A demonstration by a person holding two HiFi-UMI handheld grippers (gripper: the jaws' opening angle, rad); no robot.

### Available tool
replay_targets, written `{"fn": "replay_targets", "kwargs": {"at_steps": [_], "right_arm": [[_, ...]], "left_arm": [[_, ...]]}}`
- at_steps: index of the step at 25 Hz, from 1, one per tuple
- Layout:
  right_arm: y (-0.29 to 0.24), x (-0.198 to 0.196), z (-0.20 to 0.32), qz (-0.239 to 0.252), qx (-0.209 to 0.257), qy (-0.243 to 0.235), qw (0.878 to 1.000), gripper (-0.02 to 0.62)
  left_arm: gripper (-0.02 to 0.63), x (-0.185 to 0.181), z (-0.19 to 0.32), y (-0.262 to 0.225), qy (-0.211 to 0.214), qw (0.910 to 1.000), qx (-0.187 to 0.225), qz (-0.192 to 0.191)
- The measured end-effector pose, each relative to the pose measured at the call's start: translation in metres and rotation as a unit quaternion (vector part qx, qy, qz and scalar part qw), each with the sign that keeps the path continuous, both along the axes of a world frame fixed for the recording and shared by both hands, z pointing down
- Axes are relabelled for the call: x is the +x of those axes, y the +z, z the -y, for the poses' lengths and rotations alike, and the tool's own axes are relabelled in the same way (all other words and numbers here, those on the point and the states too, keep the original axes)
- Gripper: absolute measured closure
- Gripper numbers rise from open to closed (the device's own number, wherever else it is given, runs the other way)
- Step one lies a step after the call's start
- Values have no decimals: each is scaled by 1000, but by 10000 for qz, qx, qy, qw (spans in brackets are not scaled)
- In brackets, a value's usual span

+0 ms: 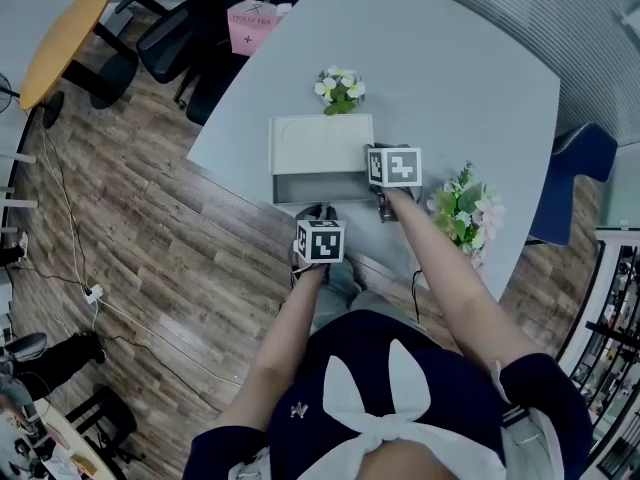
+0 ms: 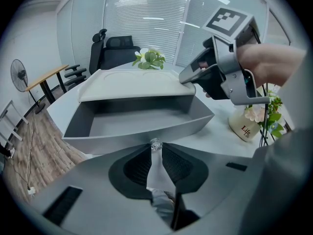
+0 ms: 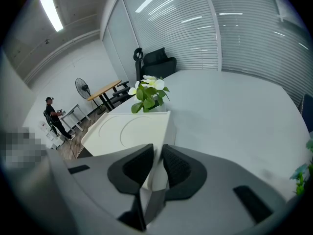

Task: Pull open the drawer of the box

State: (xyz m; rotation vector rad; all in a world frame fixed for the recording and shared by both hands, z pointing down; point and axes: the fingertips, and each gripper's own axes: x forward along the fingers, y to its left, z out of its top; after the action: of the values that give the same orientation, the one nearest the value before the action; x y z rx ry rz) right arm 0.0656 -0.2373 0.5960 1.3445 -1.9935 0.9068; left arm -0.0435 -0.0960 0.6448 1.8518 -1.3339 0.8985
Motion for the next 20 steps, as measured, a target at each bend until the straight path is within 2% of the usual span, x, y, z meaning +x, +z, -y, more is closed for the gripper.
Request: {"fn": "replay_targets", "kwargs": {"at_steps": [20], "right_arm": [[0,0,0,65,3,125,9999,528]], "left_arm": [[525,-1,-15,1,-11,10000,-8,-43]]}}
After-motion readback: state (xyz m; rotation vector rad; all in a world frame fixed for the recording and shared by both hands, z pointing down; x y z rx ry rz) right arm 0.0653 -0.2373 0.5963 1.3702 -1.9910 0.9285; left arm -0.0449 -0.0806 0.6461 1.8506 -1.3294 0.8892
